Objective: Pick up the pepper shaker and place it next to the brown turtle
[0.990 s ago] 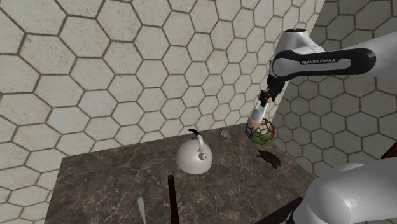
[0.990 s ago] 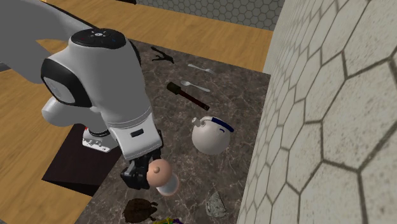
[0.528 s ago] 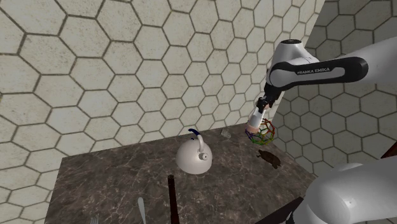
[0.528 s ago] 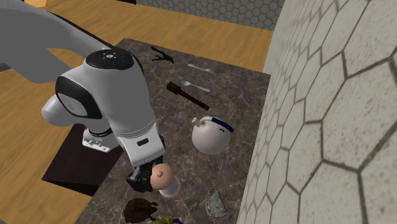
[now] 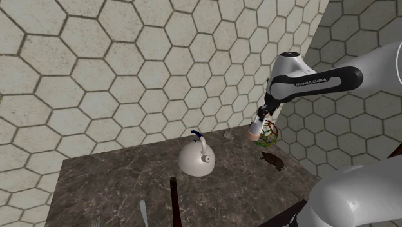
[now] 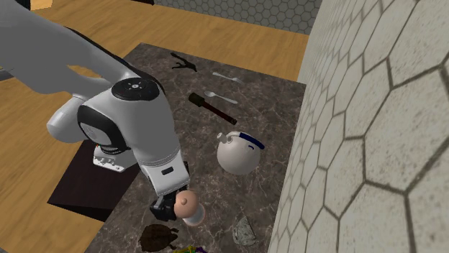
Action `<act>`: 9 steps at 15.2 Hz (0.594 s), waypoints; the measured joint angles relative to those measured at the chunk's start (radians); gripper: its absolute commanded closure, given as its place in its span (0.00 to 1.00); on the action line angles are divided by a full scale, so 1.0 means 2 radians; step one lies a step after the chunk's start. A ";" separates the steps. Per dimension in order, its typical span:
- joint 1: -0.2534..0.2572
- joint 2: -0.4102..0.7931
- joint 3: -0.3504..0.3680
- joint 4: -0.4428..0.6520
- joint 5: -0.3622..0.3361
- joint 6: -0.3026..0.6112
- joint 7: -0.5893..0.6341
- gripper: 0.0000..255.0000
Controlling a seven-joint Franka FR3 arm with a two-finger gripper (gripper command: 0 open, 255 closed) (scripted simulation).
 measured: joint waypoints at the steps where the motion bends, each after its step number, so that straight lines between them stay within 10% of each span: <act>1: -0.001 0.002 0.000 -0.006 -0.002 0.007 0.003 1.00; 9: -0.007 0.032 -0.006 -0.037 -0.018 0.068 0.020 1.00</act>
